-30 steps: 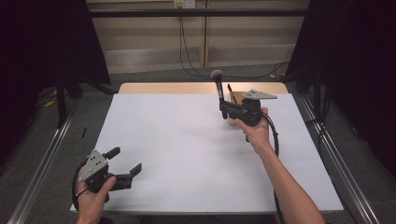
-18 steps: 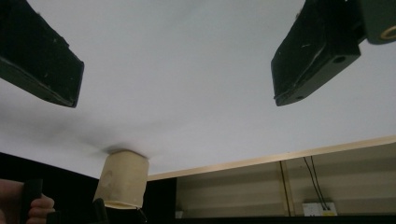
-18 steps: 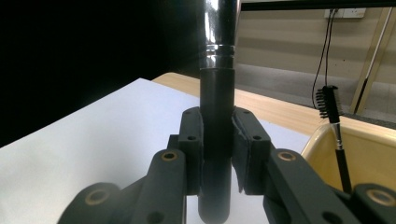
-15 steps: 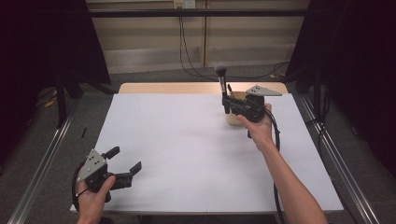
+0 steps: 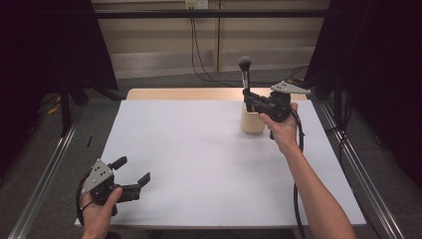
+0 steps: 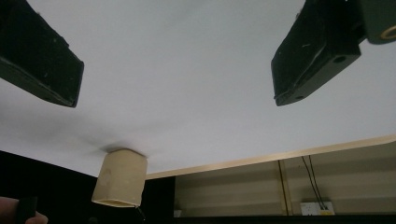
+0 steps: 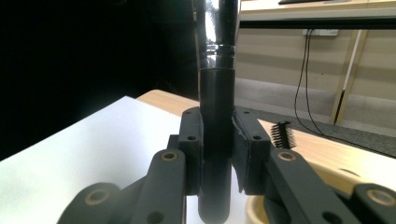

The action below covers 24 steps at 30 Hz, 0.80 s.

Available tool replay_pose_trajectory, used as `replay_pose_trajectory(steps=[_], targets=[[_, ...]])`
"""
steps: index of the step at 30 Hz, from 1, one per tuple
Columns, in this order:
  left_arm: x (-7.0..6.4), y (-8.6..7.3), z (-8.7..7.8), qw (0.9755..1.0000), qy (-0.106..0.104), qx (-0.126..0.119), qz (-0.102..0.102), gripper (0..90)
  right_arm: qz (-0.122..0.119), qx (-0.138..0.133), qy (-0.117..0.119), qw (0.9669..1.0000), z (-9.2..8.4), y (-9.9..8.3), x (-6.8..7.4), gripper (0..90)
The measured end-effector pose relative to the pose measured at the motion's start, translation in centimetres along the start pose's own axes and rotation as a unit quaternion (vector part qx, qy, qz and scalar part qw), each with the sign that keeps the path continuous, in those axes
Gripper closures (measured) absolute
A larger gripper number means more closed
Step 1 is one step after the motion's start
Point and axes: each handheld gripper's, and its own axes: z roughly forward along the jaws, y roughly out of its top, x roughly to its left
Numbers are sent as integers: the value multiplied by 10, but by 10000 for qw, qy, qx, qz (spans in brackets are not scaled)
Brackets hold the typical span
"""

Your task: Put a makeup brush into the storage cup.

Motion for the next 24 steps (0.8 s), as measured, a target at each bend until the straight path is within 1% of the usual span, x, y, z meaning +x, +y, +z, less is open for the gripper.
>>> replay_pose_trajectory(steps=[1,3,9,16,24], targets=[[0,0,0,10000,6,-3,-2,25,51,-19,-4,10000,-1,1,-2,749],[0,0,0,10000,4,0,-20,25,19,-6,-66,10000,-3,1,-5,749],[0,0,0,10000,3,17,-7,25,54,-5,-296,9995,-4,4,-19,749],[0,0,0,10000,3,14,-29,25,42,-50,-477,9988,1,8,-29,748],[1,0,0,10000,1,23,6,25,103,67,-627,9980,9,5,-43,748]])
